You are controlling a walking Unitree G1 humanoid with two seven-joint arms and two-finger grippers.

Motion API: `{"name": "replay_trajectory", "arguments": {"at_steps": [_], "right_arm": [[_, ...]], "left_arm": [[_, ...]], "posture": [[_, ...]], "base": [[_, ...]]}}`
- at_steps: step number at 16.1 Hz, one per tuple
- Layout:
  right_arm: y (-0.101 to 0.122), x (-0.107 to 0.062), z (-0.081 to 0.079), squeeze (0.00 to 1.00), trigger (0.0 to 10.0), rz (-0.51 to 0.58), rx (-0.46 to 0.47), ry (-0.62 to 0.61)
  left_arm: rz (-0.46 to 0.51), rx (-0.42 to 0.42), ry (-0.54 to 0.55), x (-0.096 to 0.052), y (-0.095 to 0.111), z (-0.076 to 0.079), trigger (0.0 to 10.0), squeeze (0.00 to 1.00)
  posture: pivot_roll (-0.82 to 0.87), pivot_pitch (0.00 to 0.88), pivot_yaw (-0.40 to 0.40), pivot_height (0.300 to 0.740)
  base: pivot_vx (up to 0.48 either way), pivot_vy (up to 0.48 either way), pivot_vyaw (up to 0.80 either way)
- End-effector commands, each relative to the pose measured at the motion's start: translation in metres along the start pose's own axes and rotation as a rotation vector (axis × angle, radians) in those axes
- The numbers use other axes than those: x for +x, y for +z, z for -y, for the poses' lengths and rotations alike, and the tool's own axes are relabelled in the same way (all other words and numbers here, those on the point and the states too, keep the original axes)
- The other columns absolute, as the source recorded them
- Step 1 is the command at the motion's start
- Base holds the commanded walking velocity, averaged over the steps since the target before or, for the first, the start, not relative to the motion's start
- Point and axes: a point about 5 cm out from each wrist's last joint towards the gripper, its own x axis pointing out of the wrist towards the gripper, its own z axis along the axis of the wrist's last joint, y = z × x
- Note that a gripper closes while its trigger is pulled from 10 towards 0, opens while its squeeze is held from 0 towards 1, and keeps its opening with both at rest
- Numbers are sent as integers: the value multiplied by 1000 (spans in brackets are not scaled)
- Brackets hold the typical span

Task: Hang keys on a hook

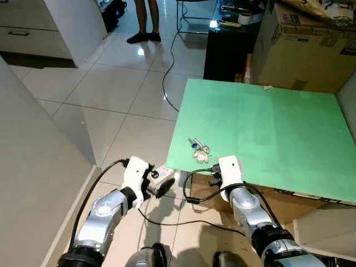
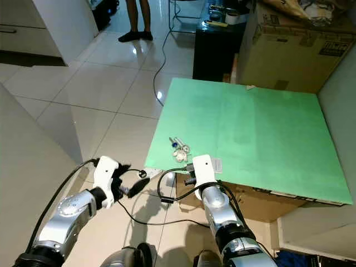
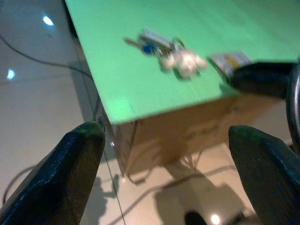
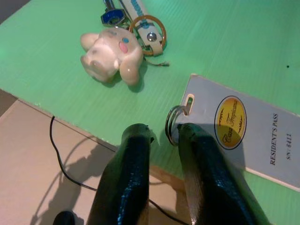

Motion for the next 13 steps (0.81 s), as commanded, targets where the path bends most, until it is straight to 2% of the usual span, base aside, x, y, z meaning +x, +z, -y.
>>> {"name": "replay_trajectory", "arguments": {"at_steps": [1, 5, 6, 7, 9, 13], "right_arm": [[-1, 0, -2, 0, 0, -3, -5, 11], [0, 0, -2, 0, 0, 1, 7, 9], [5, 1, -1, 0, 0, 41, -21, 2], [21, 1, -3, 0, 0, 138, -94, -3], [36, 0, -7, 0, 0, 231, -144, 4], [43, -1, -9, 0, 0, 269, -161, 10]], "left_arm": [[-45, 2, -32, -2, -7, 1, 10000, 0], [-44, -4, -32, -1, -7, 0, 10000, 0], [-42, -7, -30, -1, -7, 0, 10000, 0], [-38, -13, -24, -1, -7, -1, 10000, 0], [-35, -22, -24, 0, -7, -1, 10000, 0], [-31, -25, -29, 1, -7, -1, 10000, 0]], "posture": [[-182, 133, 73, 740], [-182, 132, 75, 740], [-182, 131, 78, 740], [-184, 130, 80, 740], [-186, 129, 82, 740], [-187, 126, 83, 740]], "base": [[0, 0, 0], [0, 0, 0], [0, 0, 0], [0, 0, 0], [0, 0, 0], [0, 0, 0]]}}
